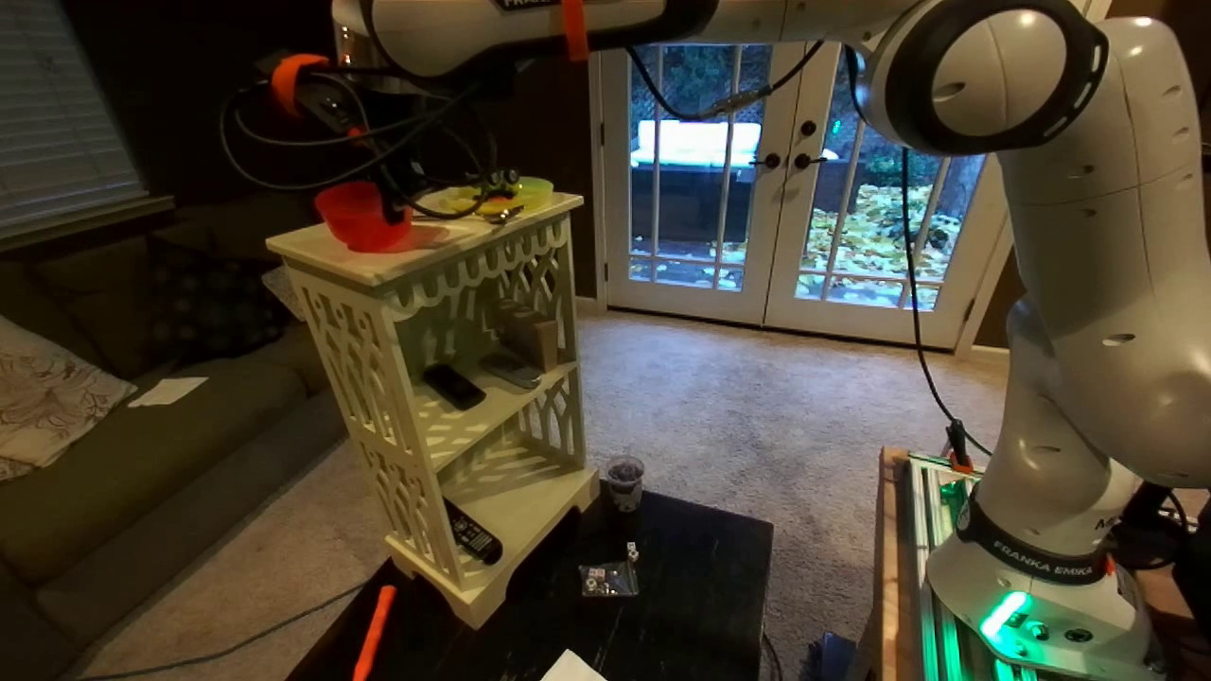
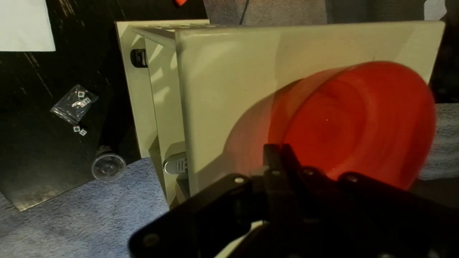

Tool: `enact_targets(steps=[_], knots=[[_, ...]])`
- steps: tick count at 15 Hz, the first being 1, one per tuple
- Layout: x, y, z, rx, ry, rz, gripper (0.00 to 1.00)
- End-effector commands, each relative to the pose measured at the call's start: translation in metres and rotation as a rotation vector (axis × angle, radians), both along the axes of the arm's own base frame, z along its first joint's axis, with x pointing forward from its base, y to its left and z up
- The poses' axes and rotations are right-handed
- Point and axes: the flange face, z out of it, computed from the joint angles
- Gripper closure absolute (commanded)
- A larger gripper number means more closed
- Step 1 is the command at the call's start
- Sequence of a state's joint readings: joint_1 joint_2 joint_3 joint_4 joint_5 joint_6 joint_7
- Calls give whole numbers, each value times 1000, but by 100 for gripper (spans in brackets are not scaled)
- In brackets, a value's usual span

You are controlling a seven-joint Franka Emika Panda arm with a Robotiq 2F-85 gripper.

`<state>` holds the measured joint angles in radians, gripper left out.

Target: Take the red bowl off of the top of the white item and place it on the top shelf

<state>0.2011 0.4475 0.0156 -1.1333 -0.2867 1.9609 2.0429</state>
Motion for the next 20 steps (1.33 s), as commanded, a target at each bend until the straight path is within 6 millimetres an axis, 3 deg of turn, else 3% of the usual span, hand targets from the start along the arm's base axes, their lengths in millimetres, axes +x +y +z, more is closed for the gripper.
enact_targets(steps=[1,3,8,11,15,20], knots=[[-1,5,10,-14,-18,-16,99],[-7,8,25,0,-39,5,99],[-58,23,90,35,-138,236,99],[-97,21,100,94,-96,389,99],[-129,-6,67,209,48,526,99],[-195,-64,4,117,395,504,99]])
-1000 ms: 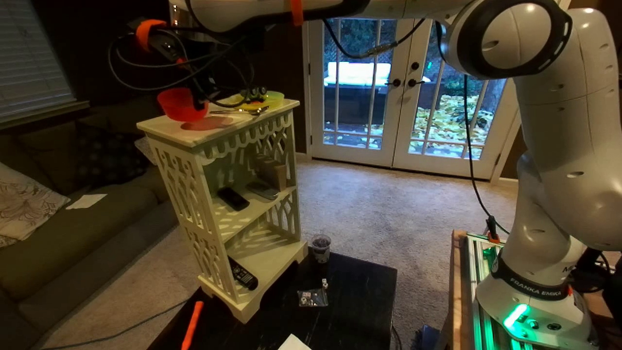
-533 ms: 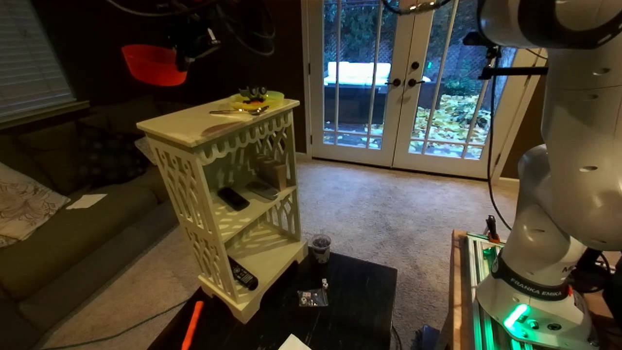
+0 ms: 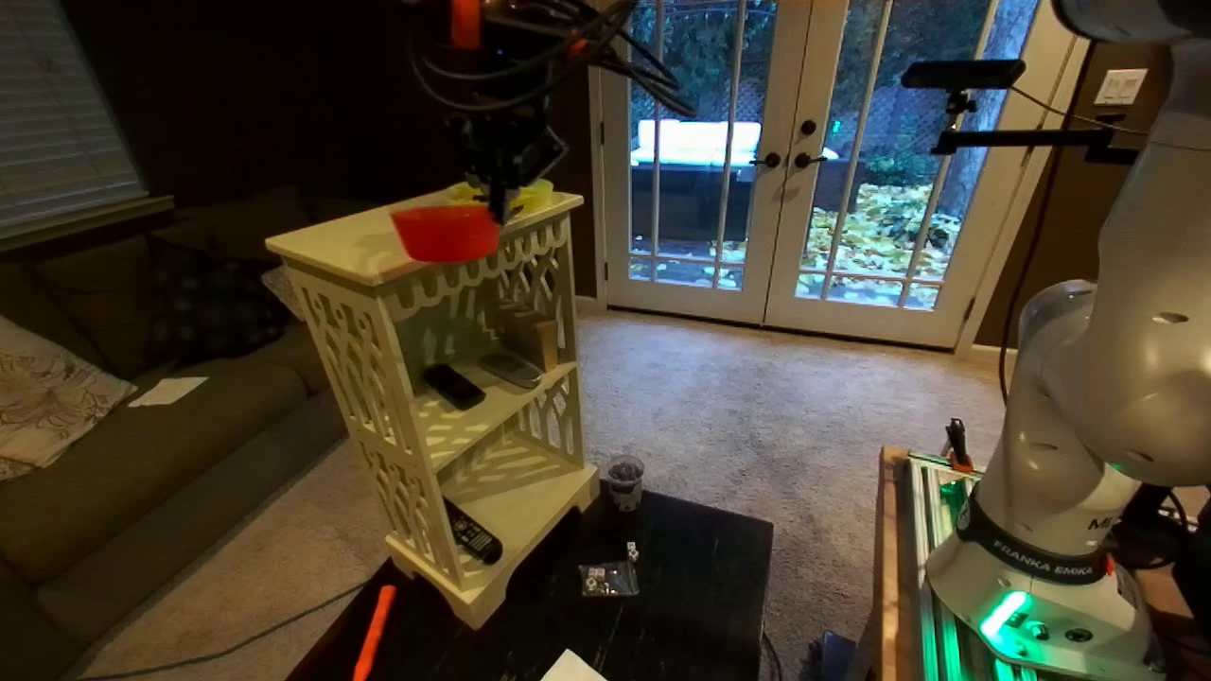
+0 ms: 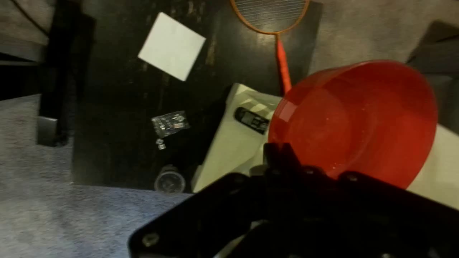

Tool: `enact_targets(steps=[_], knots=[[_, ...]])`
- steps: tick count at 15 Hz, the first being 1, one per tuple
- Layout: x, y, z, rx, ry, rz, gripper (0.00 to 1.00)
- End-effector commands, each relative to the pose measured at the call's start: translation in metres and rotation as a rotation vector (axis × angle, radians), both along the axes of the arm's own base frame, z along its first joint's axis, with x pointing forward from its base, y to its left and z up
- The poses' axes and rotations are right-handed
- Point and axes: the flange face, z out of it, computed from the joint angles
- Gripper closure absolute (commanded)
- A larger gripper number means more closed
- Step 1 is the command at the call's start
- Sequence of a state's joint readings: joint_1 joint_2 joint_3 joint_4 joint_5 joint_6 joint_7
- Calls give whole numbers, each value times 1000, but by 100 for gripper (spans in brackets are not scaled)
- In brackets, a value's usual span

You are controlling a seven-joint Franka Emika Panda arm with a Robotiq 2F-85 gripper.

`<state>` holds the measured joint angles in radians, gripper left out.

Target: Take the red bowl off of the top of the white item and place it on the top shelf

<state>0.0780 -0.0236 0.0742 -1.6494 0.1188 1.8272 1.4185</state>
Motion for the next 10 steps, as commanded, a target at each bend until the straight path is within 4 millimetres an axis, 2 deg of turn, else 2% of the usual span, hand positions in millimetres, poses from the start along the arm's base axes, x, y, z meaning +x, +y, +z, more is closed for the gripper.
enact_targets(steps=[1,2,3,6,10], knots=[[-67,-38,-36,-113,182,15,99],[-78,-51,-44,-146,224,-6,99],[-42,-35,-33,-94,178,-5,97],[-66,-51,-45,-129,225,-20,97],[-70,-49,-47,-119,224,-19,99]])
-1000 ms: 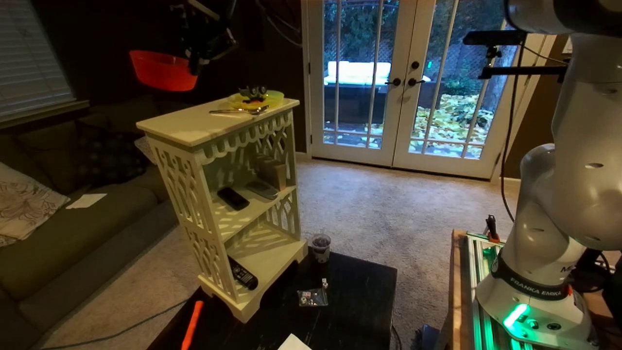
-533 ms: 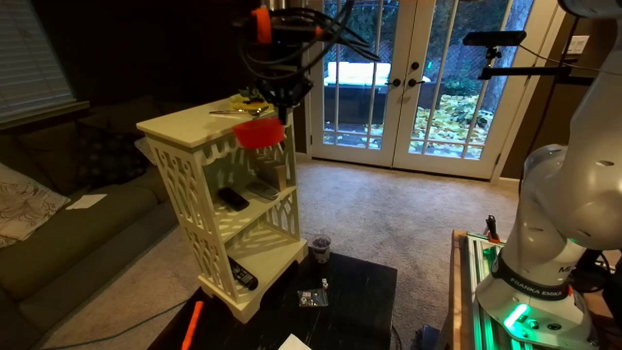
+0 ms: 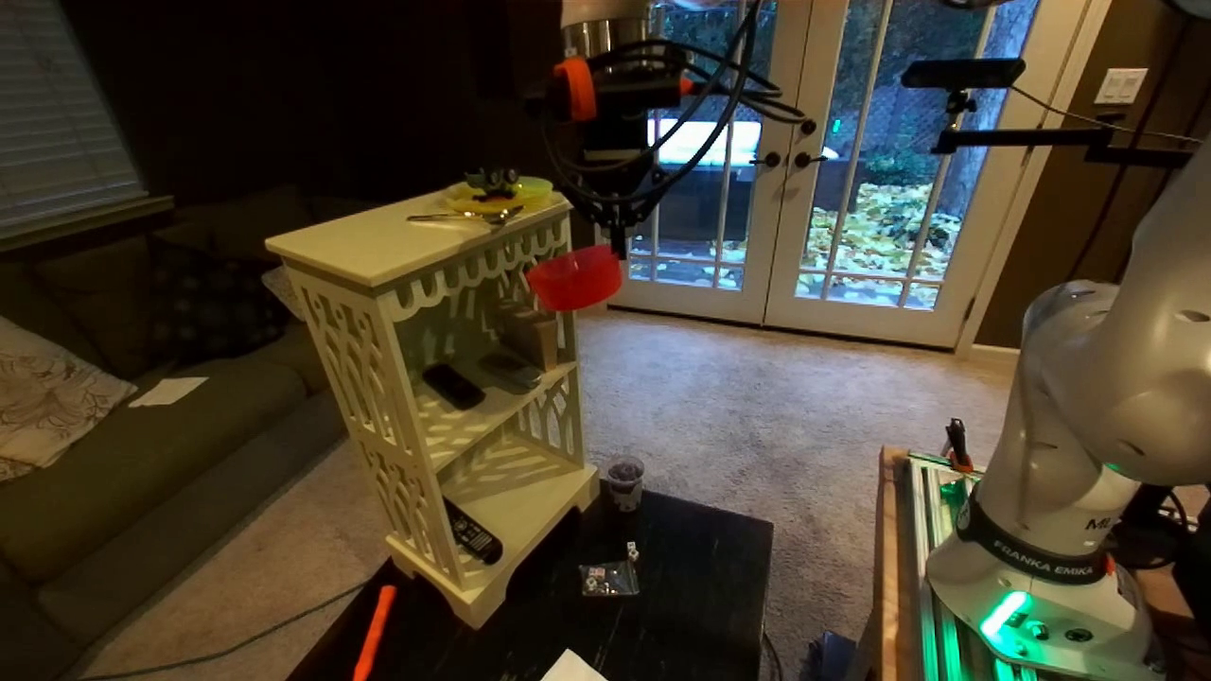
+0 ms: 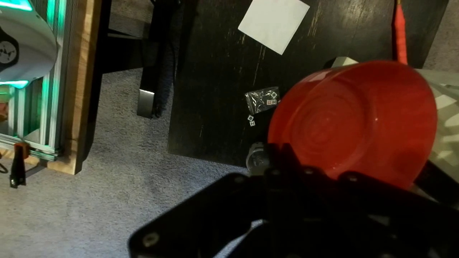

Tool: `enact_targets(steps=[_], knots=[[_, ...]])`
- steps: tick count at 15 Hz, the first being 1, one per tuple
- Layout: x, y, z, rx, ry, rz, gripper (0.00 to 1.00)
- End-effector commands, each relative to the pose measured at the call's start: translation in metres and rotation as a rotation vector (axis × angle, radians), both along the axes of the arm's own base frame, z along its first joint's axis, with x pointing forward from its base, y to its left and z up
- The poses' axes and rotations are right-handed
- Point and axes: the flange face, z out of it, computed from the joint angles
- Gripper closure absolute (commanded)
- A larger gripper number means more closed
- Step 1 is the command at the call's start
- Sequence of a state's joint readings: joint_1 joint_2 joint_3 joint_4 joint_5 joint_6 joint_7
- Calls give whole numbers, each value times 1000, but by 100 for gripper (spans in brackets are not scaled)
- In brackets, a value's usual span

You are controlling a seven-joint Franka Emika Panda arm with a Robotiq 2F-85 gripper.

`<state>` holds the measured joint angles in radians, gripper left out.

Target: Take the red bowl off of the top of the white item and place it on the top shelf

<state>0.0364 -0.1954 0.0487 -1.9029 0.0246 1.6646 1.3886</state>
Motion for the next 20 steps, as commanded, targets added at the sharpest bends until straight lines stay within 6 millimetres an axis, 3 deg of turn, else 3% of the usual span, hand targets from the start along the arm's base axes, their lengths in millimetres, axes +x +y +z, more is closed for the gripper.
enact_targets(steps=[1,5,8,10,13,15,17,20], knots=[[-1,-1,-7,24,-19,-5,99],[-22,-21,-49,101,-21,-28,99],[-42,-46,-83,181,-107,-102,99],[-54,-52,-112,199,-161,-129,99],[-69,-39,-163,144,-180,-95,99],[-73,-19,-190,89,-187,-66,99],[-73,7,-213,30,-197,-24,99],[-56,38,-232,-51,-249,-48,99]])
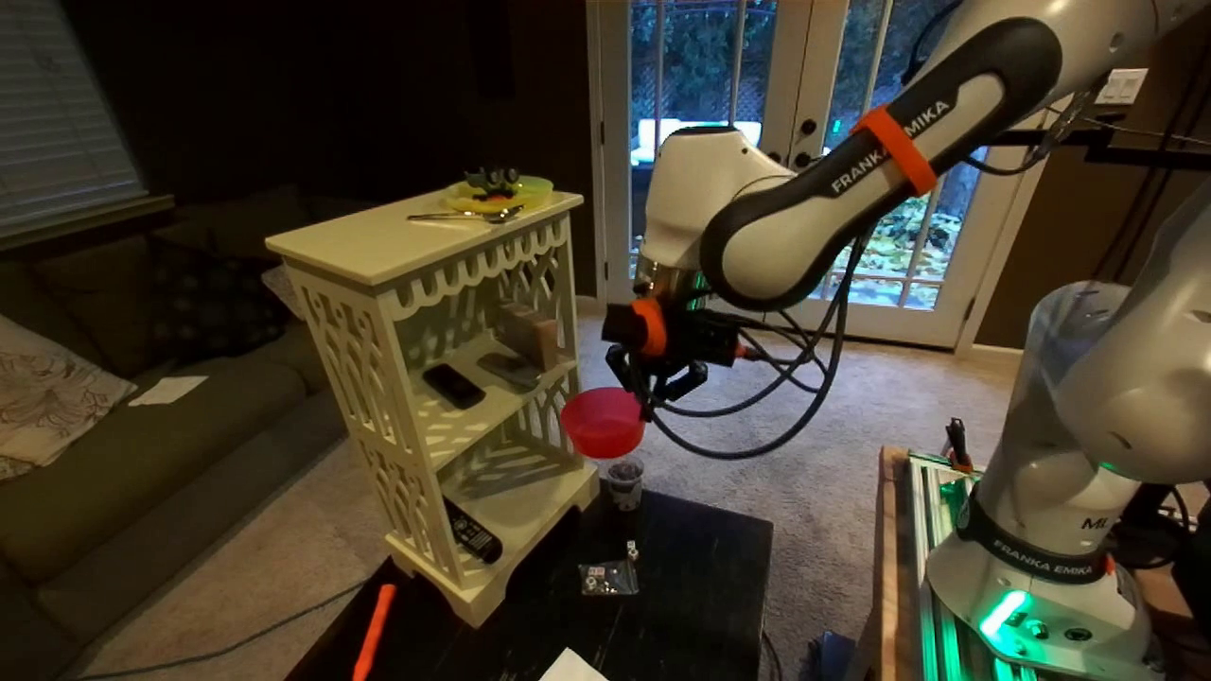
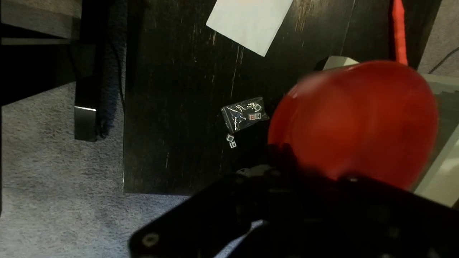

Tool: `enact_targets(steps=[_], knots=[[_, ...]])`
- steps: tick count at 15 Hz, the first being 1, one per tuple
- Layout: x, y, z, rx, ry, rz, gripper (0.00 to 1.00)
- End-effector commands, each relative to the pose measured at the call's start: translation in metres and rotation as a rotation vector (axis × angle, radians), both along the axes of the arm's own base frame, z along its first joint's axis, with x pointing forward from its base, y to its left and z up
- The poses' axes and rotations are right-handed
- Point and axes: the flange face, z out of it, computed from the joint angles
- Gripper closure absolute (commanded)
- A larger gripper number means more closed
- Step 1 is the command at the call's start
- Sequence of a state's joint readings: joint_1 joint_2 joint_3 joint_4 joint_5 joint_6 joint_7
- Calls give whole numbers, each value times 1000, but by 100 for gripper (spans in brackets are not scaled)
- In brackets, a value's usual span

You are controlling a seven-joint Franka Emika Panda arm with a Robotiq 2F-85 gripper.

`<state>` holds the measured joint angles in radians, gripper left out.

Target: Take the red bowl off of the top of the white item and place it on the top shelf

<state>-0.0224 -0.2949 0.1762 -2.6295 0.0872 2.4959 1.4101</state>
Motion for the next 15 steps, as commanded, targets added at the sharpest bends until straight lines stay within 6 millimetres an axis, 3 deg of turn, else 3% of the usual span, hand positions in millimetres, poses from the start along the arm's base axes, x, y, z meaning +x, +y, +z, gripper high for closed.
enact_targets(steps=[1,2,6,11,15], knots=[[20,21,-13,-94,-42,-59,99],[5,20,-11,-57,-26,-18,97],[15,19,-16,-81,-24,-47,97],[55,26,-34,6,-256,-154,99],[93,1,-34,-27,-338,-221,99]])
